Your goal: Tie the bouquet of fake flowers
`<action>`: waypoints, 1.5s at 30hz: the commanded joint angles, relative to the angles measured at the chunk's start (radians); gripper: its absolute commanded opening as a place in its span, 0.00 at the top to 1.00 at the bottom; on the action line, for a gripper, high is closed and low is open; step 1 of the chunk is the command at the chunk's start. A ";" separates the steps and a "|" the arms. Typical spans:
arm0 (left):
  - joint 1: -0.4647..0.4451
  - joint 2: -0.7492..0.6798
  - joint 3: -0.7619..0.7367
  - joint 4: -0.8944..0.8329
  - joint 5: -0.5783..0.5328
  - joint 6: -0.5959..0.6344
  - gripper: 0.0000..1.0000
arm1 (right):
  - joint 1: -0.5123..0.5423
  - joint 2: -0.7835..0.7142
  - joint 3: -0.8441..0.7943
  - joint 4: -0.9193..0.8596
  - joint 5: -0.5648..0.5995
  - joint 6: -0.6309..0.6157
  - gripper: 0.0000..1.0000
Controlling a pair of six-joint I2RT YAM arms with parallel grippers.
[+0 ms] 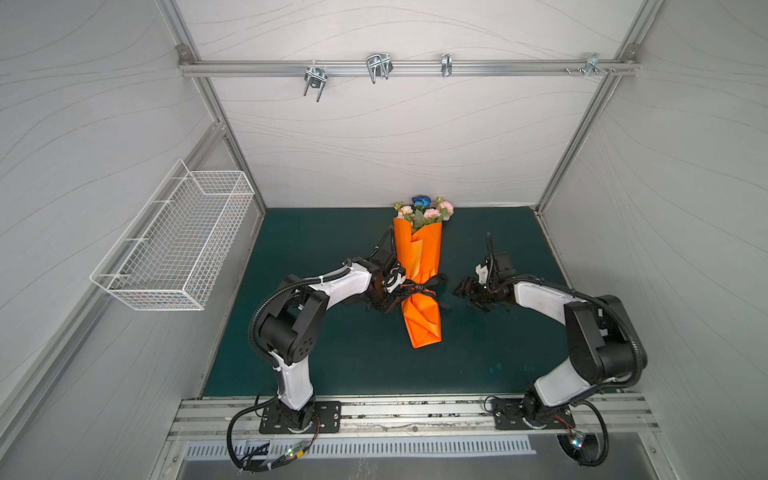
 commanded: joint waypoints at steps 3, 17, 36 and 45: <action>-0.009 -0.021 0.033 -0.008 -0.006 0.019 1.00 | 0.005 0.016 -0.086 0.195 -0.100 0.201 0.32; -0.011 -0.037 0.037 -0.009 -0.011 0.018 1.00 | 0.050 -0.011 -0.202 0.226 -0.077 0.328 0.41; -0.014 -0.021 0.045 -0.015 -0.013 0.019 1.00 | 0.075 0.037 -0.218 0.347 -0.050 0.361 1.00; -0.013 -0.021 0.042 -0.016 -0.029 0.019 1.00 | -0.003 -0.110 -0.296 0.204 -0.003 0.290 1.00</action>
